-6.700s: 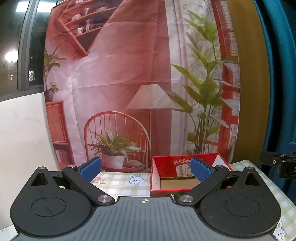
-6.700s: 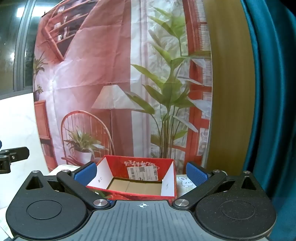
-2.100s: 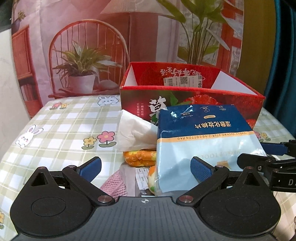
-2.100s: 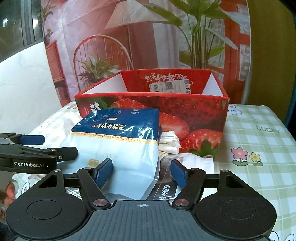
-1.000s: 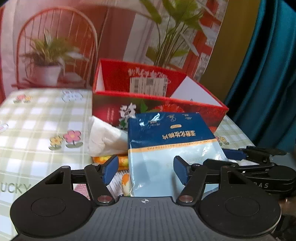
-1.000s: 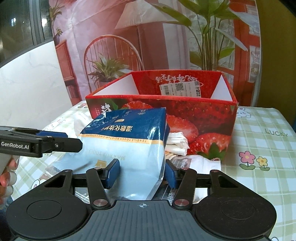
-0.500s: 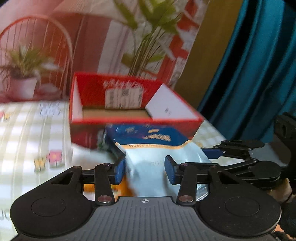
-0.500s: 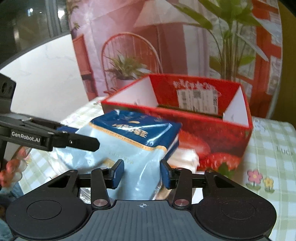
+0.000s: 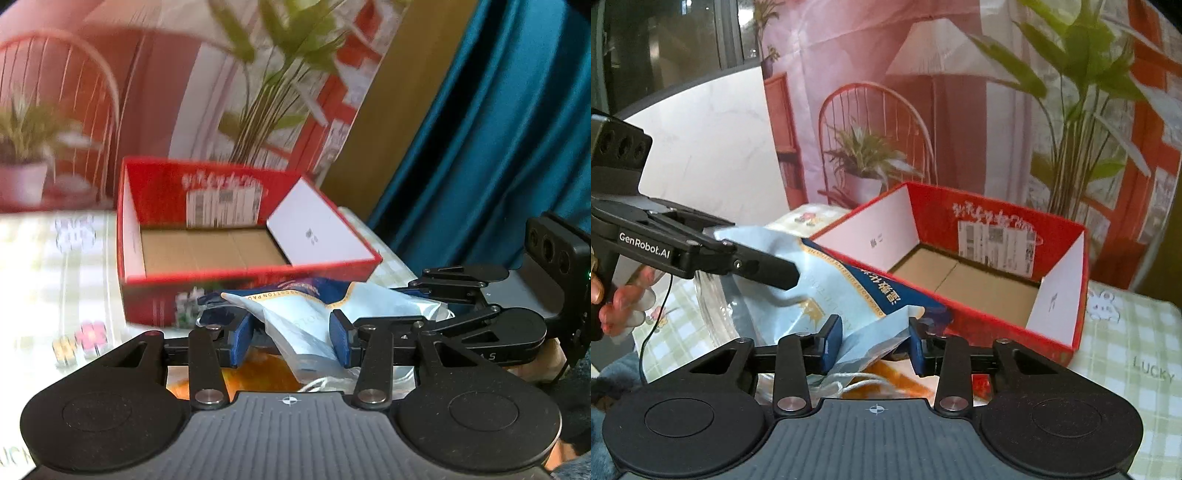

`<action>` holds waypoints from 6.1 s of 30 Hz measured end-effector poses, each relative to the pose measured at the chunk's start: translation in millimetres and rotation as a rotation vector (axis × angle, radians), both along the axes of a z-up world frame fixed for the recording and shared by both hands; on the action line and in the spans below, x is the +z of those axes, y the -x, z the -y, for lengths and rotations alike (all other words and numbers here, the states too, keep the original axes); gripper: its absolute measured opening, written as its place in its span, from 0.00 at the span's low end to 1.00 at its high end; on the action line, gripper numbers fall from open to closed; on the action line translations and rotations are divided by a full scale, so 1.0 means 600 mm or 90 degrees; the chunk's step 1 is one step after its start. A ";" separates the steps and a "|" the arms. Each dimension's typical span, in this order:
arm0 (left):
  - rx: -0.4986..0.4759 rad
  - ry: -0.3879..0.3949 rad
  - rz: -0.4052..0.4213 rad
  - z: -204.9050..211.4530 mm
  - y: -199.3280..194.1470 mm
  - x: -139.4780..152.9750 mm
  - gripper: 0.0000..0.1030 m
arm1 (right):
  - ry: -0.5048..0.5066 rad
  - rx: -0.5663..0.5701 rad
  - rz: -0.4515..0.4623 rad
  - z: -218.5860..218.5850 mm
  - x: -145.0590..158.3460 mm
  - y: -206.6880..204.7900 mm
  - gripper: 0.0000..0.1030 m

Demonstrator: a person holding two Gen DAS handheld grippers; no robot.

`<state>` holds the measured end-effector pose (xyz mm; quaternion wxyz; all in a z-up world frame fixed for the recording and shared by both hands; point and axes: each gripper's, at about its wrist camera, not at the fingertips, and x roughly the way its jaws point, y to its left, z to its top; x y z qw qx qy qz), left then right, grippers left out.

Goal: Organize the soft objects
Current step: 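Close the left gripper on the cotton pad bag while the right gripper also grips it, then lower the cotton pad bag into the red box and open both grippers, then move both grippers back to the white tissue and plastic bag, then grasp the crumpled white tissue with the left gripper while the right grasps the white plastic bag, then carry the tissue and plastic bag over the red box with both grippers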

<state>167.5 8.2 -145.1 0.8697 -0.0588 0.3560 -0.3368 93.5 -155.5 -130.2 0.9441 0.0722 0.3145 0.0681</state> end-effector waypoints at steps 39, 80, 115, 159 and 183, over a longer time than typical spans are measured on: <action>0.084 -0.155 0.008 0.078 -0.267 -0.050 0.71 | 0.124 -0.065 -0.156 0.099 -0.089 -0.303 0.39; 0.214 -0.101 -0.014 -0.034 0.004 -0.079 0.95 | -0.005 -0.181 -0.046 -0.022 -0.117 -0.029 1.00; 0.228 -0.029 -0.060 -0.053 -0.065 -0.105 0.64 | -0.113 -0.215 -0.076 0.050 -0.136 -0.058 0.61; 0.182 0.039 0.077 -0.045 -0.012 -0.021 0.36 | -0.138 -0.217 0.032 0.080 -0.053 -0.001 0.20; 0.169 0.055 0.096 -0.045 -0.010 -0.009 0.33 | -0.135 -0.219 0.060 0.086 -0.035 0.011 0.09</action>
